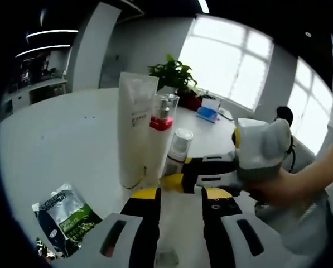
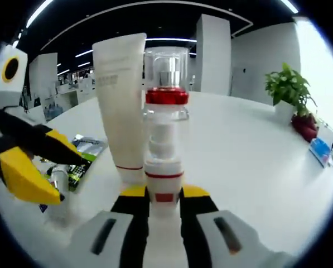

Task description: Arrange the skincare products in the storage area until every visible bottle or jar stands upright without overlapping.

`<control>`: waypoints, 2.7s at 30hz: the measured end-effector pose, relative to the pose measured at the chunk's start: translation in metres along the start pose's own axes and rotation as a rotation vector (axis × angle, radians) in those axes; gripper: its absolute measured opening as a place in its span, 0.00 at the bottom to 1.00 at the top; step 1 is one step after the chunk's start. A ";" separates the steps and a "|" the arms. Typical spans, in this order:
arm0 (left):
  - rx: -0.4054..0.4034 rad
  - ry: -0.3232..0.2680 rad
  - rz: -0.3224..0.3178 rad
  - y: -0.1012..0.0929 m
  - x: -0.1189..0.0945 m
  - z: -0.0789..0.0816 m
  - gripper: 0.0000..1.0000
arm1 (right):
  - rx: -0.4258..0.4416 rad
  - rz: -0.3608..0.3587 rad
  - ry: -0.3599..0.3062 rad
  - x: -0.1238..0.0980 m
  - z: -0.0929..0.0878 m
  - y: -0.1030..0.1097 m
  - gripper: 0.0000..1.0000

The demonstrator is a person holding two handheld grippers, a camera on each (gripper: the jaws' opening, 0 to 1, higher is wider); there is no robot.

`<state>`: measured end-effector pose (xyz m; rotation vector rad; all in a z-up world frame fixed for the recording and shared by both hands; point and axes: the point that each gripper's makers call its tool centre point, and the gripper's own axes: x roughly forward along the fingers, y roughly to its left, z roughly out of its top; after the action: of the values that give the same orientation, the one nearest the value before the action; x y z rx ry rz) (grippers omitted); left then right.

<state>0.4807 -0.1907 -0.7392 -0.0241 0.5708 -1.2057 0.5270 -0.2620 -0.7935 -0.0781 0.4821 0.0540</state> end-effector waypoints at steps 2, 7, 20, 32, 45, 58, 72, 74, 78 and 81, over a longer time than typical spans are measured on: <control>-0.014 0.003 0.003 -0.001 -0.003 -0.005 0.26 | -0.004 0.000 -0.001 0.001 0.000 0.000 0.20; -0.040 0.004 0.015 0.000 -0.009 -0.010 0.26 | -0.021 0.003 0.010 0.002 -0.001 0.001 0.20; -0.041 0.033 0.058 0.010 -0.014 -0.015 0.30 | -0.031 0.032 0.054 0.001 -0.010 0.006 0.30; -0.083 0.080 0.143 0.018 -0.037 -0.026 0.43 | -0.042 0.099 0.080 -0.013 -0.010 0.017 0.39; -0.134 0.091 0.222 0.016 -0.078 -0.045 0.54 | -0.056 0.191 0.126 -0.038 -0.017 0.039 0.54; -0.190 0.089 0.291 0.010 -0.120 -0.070 0.59 | -0.056 0.252 0.156 -0.064 -0.023 0.050 0.64; -0.236 0.075 0.333 -0.003 -0.152 -0.087 0.64 | -0.029 0.336 0.174 -0.096 -0.028 0.062 0.75; -0.246 0.069 0.335 -0.005 -0.155 -0.088 0.65 | -0.032 0.341 0.176 -0.100 -0.029 0.062 0.76; -0.256 0.066 0.340 -0.010 -0.164 -0.091 0.67 | -0.024 0.348 0.175 -0.107 -0.029 0.061 0.77; -0.276 0.060 0.349 -0.014 -0.171 -0.092 0.68 | -0.012 0.360 0.175 -0.114 -0.029 0.063 0.75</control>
<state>0.3891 -0.0188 -0.7445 -0.1178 0.7569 -0.7859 0.4083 -0.2061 -0.7704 -0.0069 0.6668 0.4059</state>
